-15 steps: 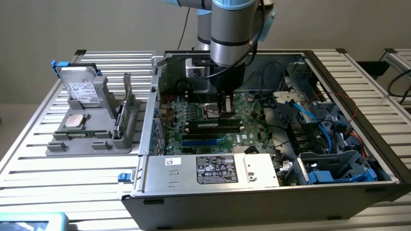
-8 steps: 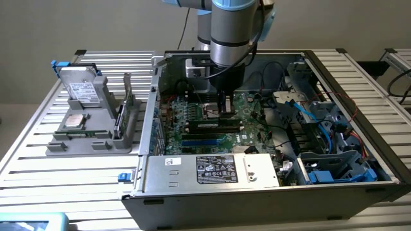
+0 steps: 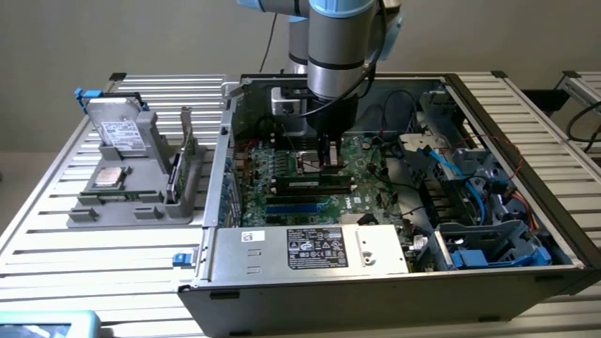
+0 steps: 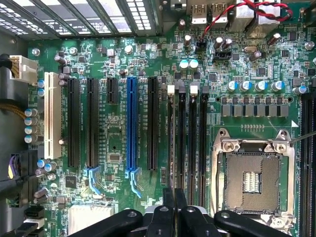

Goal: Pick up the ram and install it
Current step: 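Insert the ram into the slot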

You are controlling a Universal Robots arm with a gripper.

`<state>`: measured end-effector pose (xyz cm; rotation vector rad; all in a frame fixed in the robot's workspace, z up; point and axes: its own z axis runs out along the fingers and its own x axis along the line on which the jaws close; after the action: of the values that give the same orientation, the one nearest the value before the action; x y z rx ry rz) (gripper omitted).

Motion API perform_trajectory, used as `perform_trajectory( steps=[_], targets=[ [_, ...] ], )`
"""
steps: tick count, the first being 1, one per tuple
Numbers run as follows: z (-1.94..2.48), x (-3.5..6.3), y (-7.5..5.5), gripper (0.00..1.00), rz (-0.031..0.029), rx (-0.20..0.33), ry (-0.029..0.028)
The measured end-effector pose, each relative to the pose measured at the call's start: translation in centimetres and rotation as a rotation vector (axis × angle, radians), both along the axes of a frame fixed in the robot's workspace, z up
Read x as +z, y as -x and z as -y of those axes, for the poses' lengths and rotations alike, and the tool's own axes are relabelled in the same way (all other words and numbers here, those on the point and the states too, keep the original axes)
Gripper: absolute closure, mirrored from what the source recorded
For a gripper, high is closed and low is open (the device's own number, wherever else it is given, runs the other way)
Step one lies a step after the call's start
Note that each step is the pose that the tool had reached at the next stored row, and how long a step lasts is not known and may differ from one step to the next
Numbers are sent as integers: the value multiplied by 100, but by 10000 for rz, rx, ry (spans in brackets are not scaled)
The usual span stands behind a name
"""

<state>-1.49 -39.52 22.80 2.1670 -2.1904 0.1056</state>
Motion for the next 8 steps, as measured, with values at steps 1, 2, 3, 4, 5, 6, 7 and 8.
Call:
perform_trajectory(
  steps=[1, 2, 3, 4, 5, 6, 7, 8],
  targets=[
    [0, -1, 0, 87, 1, 0, -2],
    [0, -2, 0, 87, 1, 0, -3],
    [0, -2, 0, 87, 1, 0, -4],
    [1, -2, 0, 87, 2, 0, -5],
    [4, -2, 0, 87, 3, 0, -7],
    [6, -2, 0, 87, 3, -1, -6],
    [9, -1, 0, 87, 2, -1, -6],
    [10, 0, 0, 87, 2, -1, -6]
  ],
)
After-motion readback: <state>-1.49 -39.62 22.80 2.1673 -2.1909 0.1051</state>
